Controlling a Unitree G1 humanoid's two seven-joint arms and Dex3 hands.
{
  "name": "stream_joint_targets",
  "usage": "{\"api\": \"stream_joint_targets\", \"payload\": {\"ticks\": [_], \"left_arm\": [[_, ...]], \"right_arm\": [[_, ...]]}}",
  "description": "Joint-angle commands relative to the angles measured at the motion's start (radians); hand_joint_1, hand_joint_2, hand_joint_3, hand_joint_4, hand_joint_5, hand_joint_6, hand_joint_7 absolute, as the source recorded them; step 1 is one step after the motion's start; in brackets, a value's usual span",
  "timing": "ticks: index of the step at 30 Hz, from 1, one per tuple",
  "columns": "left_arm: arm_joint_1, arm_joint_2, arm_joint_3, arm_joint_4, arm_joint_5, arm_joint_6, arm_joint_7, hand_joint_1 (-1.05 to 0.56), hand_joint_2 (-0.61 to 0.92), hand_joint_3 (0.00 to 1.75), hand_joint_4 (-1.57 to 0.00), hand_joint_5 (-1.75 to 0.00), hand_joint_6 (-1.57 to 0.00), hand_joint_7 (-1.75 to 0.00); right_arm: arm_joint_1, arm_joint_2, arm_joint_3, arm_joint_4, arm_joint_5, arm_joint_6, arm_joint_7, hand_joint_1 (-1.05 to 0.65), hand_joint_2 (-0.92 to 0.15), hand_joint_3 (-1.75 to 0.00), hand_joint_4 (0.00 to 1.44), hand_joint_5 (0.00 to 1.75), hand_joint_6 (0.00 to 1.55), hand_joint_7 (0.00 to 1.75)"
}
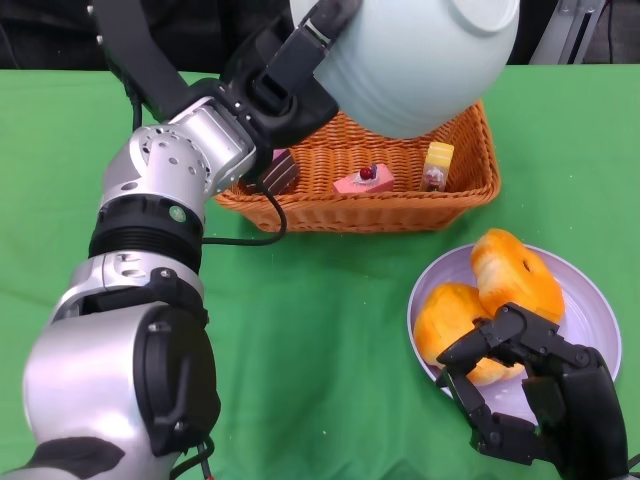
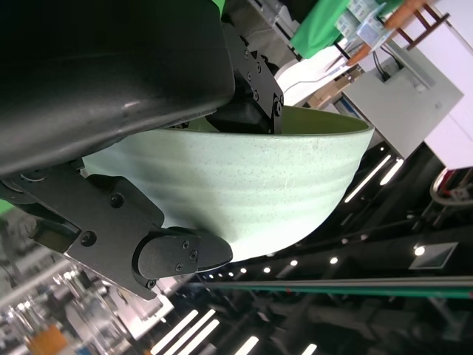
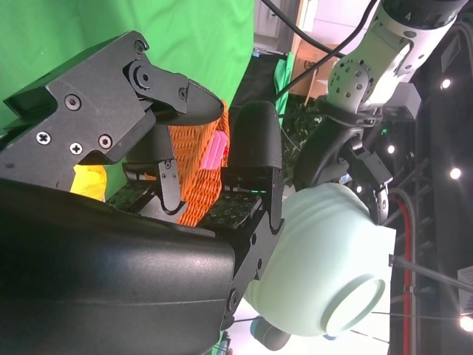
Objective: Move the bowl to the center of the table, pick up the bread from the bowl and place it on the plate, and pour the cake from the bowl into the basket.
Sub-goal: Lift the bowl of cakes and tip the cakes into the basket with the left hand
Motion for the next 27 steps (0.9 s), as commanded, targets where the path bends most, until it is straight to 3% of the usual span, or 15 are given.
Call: {"api": "stream_joint_targets", "payload": {"ticks": [1, 10, 16, 24, 27], "left_arm": [[0.015, -0.004, -0.044, -0.053, 0.026, -0.069, -0.058, -0.15, 0.84, 0.67, -0.68, -1.75, -0.67, -1.53], [0.083, -0.002, -0.164, -0.132, 0.109, -0.265, -0.182, -0.17, 0.78, 0.82, -0.71, -1.75, -0.72, -1.49], [0.12, 0.016, -0.23, -0.173, 0.178, -0.411, -0.244, -0.16, 0.74, 0.89, -0.74, -1.75, -0.81, -1.35], [0.228, 0.068, -0.327, -0.268, 0.348, -0.824, -0.244, -0.2, 0.65, 0.94, -0.74, -1.72, -0.79, -1.34], [0.246, 0.078, -0.334, -0.269, 0.369, -0.913, -0.241, -0.21, 0.65, 0.93, -0.74, -1.71, -0.78, -1.36]], "right_arm": [[0.001, -0.012, -0.007, 0.002, 0.017, -0.006, 0.005, -0.16, -0.53, -0.91, 0.78, 1.32, 0.71, 1.15], [-0.001, -0.011, -0.008, 0.004, 0.013, -0.004, 0.008, -0.15, -0.52, -0.91, 0.77, 1.32, 0.71, 1.16], [0.003, -0.012, -0.006, 0.002, 0.022, -0.001, 0.018, -0.14, -0.52, -0.92, 0.77, 1.32, 0.71, 1.15], [0.006, -0.011, -0.01, -0.006, 0.012, 0.009, 0.008, -0.16, -0.52, -0.93, 0.78, 1.32, 0.72, 1.14], [0.004, -0.016, -0.011, -0.004, 0.016, 0.009, 0.012, -0.16, -0.53, -0.93, 0.78, 1.32, 0.72, 1.14]]}}
